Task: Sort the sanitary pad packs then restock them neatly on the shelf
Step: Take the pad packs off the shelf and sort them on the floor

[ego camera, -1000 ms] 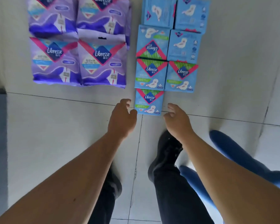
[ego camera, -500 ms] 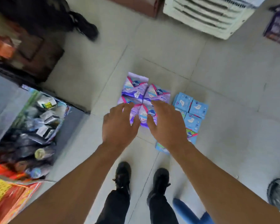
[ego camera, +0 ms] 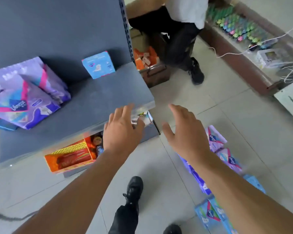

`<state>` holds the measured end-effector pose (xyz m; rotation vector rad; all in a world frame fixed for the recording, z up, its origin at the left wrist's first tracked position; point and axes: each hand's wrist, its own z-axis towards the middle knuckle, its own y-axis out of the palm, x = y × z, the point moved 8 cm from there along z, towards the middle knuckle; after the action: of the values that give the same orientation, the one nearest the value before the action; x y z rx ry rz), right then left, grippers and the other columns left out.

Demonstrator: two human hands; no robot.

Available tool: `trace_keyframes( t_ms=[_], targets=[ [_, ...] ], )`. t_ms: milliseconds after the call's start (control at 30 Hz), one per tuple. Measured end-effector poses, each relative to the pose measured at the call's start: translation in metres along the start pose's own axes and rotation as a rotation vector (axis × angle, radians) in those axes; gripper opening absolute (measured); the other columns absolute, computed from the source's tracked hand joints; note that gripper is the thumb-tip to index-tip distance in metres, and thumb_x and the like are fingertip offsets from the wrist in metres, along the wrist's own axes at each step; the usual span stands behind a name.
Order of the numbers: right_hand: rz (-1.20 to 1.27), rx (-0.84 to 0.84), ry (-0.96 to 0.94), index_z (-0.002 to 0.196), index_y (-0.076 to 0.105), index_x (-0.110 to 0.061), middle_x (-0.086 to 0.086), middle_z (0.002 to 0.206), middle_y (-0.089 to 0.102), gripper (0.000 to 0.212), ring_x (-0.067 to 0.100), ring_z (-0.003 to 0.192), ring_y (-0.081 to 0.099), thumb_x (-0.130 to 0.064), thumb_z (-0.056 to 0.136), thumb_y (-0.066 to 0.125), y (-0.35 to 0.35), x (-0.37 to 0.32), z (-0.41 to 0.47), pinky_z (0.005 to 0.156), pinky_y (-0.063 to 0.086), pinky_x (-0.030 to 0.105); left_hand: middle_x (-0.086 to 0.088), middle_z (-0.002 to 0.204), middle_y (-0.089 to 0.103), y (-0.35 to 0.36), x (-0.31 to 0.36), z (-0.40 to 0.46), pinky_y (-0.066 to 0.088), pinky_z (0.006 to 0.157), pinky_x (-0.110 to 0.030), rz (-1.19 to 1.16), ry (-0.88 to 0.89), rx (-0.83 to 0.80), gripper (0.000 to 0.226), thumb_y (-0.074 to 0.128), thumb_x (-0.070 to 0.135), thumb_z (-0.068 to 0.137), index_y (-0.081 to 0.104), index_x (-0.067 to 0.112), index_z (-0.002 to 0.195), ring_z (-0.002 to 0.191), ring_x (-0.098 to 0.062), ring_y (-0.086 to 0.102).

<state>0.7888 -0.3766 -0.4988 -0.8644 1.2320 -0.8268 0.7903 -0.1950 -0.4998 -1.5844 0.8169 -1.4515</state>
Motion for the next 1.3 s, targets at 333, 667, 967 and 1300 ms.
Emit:
trace_keyframes(
  t_ms=[333,667,967,1300],
  targets=[
    [0.002,-0.098,-0.186,0.147,0.033,-0.012,0.011,0.14,0.049,0.061,0.032,0.122,0.049,-0.036,0.094,0.051,0.134,-0.106,0.159,0.09,0.049,0.046,-0.003,0.143,0.04,-0.015,-0.168,0.133,0.039,0.101,-0.046,0.053,-0.21,0.114,0.056,0.053,0.04,0.088,0.04,0.025,0.141,0.13,-0.028,0.037],
    [0.167,-0.268,0.131,0.154,0.011,-0.015,0.008,0.152,0.036,0.078,0.028,0.133,0.042,-0.031,0.093,0.055,0.241,-0.104,0.299,0.102,0.039,0.035,-0.005,0.155,0.025,0.027,-0.239,0.261,0.039,0.103,-0.042,-0.063,-0.271,-0.013,0.083,0.055,0.04,0.09,0.009,0.017,0.154,0.136,-0.027,0.034],
    [0.863,-0.029,0.212,0.119,0.053,-0.021,-0.018,0.108,0.062,0.039,0.001,0.103,0.059,-0.02,0.08,0.055,0.215,-0.101,0.28,0.085,0.048,0.019,0.008,0.138,0.05,0.022,-0.198,0.242,0.04,0.103,-0.026,-0.549,-0.053,0.179,0.053,0.06,0.023,0.09,0.039,0.014,0.137,0.127,-0.004,0.047],
    [1.135,-0.04,0.495,0.118,0.053,-0.048,-0.029,0.116,0.062,0.048,-0.004,0.111,0.055,-0.028,0.076,0.041,0.111,0.024,0.105,0.084,0.041,0.027,0.01,0.105,0.054,0.047,-0.041,0.098,0.046,0.086,-0.017,-0.482,0.325,0.081,0.037,0.067,0.03,0.08,0.057,0.021,0.115,0.094,-0.011,0.056]
  ],
)
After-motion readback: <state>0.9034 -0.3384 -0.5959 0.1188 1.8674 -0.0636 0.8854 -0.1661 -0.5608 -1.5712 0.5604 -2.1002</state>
